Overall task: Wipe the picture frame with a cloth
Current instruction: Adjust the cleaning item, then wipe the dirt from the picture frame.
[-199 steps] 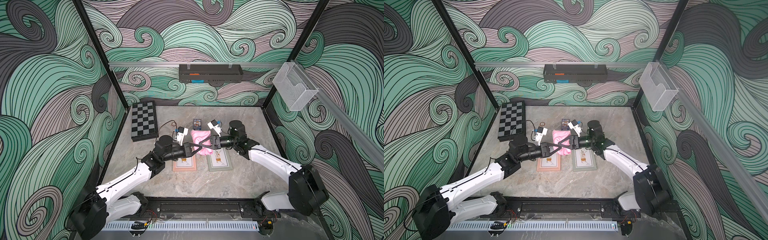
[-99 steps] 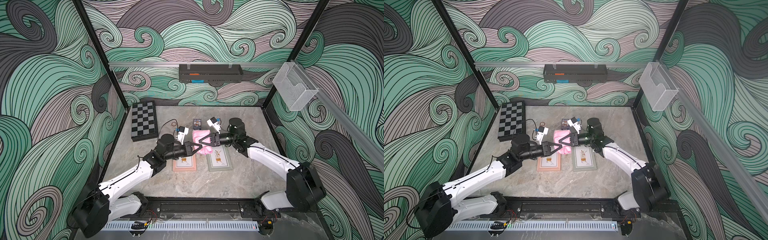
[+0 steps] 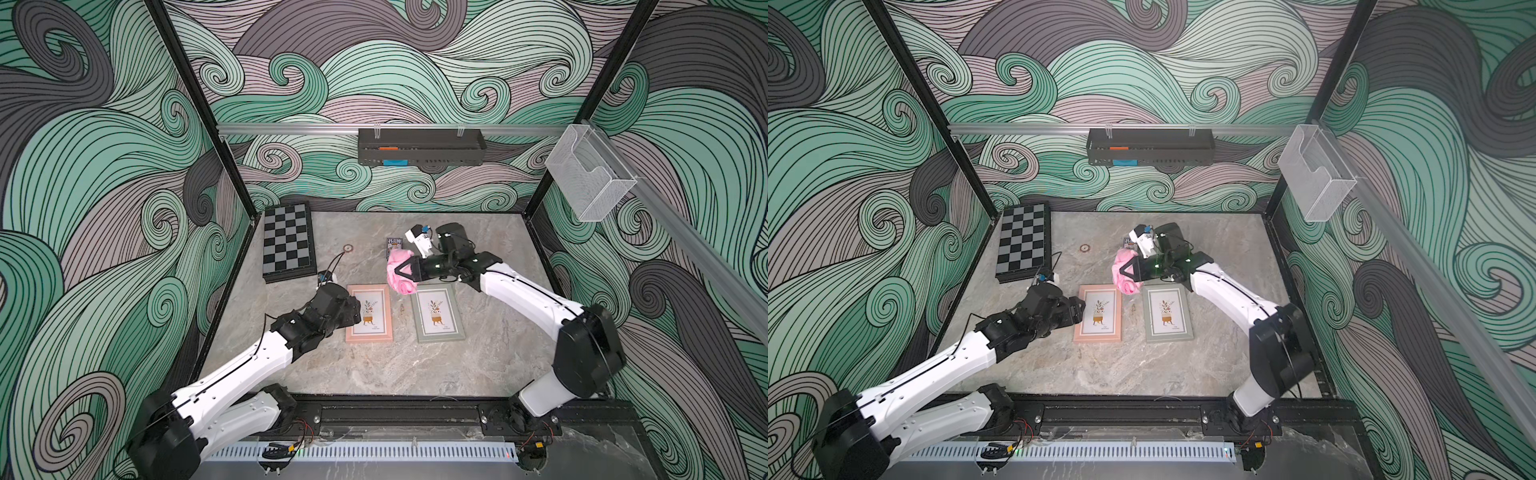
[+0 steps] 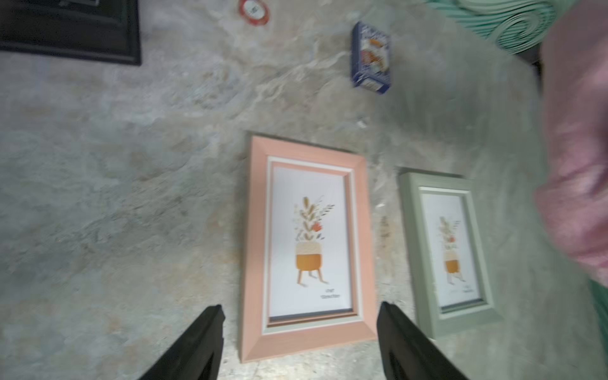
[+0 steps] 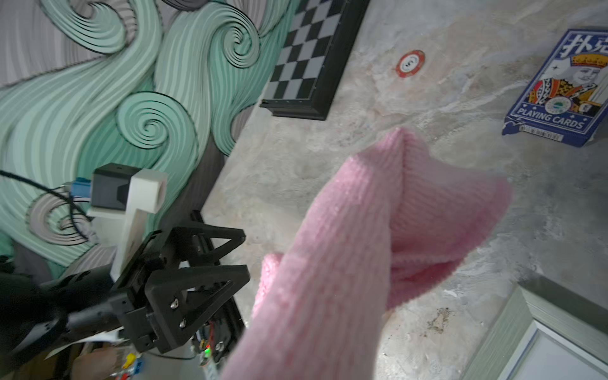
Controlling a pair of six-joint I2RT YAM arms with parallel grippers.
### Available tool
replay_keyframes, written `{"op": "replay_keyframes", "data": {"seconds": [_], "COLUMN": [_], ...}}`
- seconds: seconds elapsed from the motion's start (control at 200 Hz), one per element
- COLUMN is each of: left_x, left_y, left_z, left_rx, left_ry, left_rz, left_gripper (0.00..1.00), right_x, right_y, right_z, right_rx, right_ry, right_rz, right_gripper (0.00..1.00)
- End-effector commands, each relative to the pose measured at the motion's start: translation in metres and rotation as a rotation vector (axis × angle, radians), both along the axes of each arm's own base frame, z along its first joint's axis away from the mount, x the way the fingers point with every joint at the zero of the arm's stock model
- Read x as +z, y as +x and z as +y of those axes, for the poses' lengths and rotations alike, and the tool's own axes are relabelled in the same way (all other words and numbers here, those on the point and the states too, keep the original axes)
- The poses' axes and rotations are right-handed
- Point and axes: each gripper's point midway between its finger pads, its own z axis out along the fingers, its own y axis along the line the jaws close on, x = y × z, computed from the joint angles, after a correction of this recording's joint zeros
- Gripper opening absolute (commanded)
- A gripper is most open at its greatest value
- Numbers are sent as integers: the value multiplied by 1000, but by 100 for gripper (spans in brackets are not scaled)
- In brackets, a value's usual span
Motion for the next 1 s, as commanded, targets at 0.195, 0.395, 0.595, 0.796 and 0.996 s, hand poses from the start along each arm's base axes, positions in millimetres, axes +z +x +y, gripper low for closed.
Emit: {"op": "replay_keyframes", "data": {"seconds": [0.195, 0.395, 0.595, 0.796, 0.996], "left_x": [-46, -70, -98, -102, -103], "left_y": [20, 23, 17, 14, -9], "left_z": [-2, -9, -8, -2, 4], "left_rx": [58, 25, 34, 52, 44], "left_ry": [92, 100, 115, 145, 141], "left_rz": [63, 108, 166, 190, 267], "left_gripper": [76, 71, 56, 27, 13], "right_x": [-53, -65, -69, -69, -82], "right_y": [12, 22, 34, 37, 33], "right_z": [34, 57, 72, 77, 84], "right_rx": [65, 111, 132, 139, 172], "right_ry": [-279, -374, -450, -445, -466], "right_rz": [-57, -101, -142, -143, -111], "right_gripper": [0, 0, 0, 0, 0]}}
